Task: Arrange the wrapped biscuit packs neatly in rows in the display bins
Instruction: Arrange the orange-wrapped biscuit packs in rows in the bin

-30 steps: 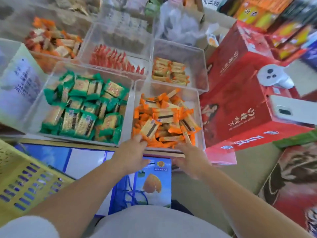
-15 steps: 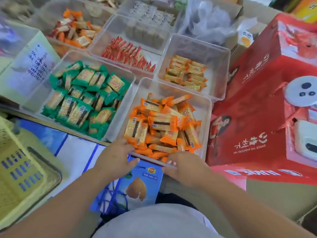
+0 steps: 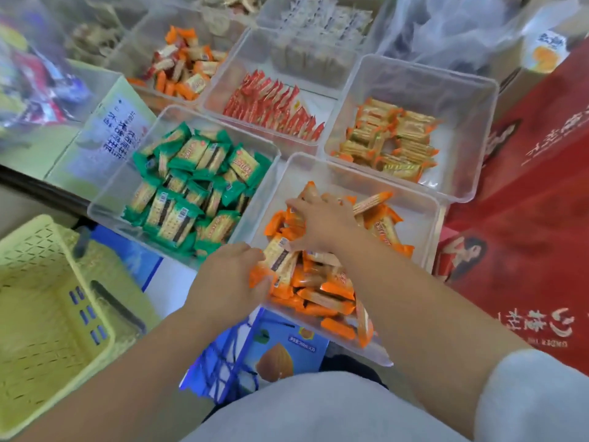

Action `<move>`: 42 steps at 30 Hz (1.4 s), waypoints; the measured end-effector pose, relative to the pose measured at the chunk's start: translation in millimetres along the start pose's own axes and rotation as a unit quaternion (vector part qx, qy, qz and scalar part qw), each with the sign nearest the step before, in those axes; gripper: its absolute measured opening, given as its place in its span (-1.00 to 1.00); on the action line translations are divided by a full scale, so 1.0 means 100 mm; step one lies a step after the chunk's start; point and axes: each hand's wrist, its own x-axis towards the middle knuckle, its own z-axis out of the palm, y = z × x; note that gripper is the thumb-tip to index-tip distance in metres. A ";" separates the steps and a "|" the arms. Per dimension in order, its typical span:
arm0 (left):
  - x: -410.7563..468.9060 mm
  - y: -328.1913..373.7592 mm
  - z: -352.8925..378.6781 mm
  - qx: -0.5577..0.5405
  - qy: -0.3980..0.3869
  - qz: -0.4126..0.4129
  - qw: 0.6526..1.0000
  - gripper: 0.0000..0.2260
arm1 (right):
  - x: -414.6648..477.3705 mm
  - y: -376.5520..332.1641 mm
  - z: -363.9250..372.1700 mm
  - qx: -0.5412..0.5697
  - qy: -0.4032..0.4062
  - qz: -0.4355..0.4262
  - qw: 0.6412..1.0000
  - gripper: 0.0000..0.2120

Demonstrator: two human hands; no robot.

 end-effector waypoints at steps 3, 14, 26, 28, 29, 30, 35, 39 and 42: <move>0.34 0.06 -0.01 -0.082 -0.021 -0.026 0.996 -0.50 | -0.13 0.08 0.05 -0.009 0.028 -0.013 0.999 -0.24; 1.36 0.31 0.49 0.067 -0.139 0.003 0.988 -0.43 | -0.84 0.23 0.28 -0.004 0.148 0.035 0.988 -0.37; 1.45 0.32 0.61 0.157 -0.176 0.007 0.972 -0.20 | -0.67 0.49 0.19 0.067 0.204 0.130 0.968 -0.66; 1.49 0.34 0.60 0.138 -0.179 -0.002 0.974 -0.26 | -0.63 0.50 0.19 0.127 0.226 0.142 0.955 -0.65; 1.51 0.35 0.60 0.126 -0.177 -0.009 0.976 -0.29 | -0.61 0.50 0.19 0.163 0.236 0.150 0.946 -0.65; 1.54 0.35 0.61 0.110 -0.170 -0.016 0.979 -0.31 | -0.60 0.51 0.18 0.198 0.245 0.155 0.936 -0.65; 1.73 0.34 0.69 0.098 -0.187 -0.019 0.977 -0.29 | -0.56 0.54 0.10 0.244 0.217 0.165 0.931 -0.70; 1.84 0.34 0.77 0.155 -0.192 0.001 0.969 -0.28 | -0.57 0.55 0.04 0.162 0.203 0.188 0.947 -0.69; 1.84 0.33 0.79 0.161 -0.186 0.016 0.969 -0.31 | -0.62 0.55 0.04 0.179 0.221 0.182 0.942 -0.68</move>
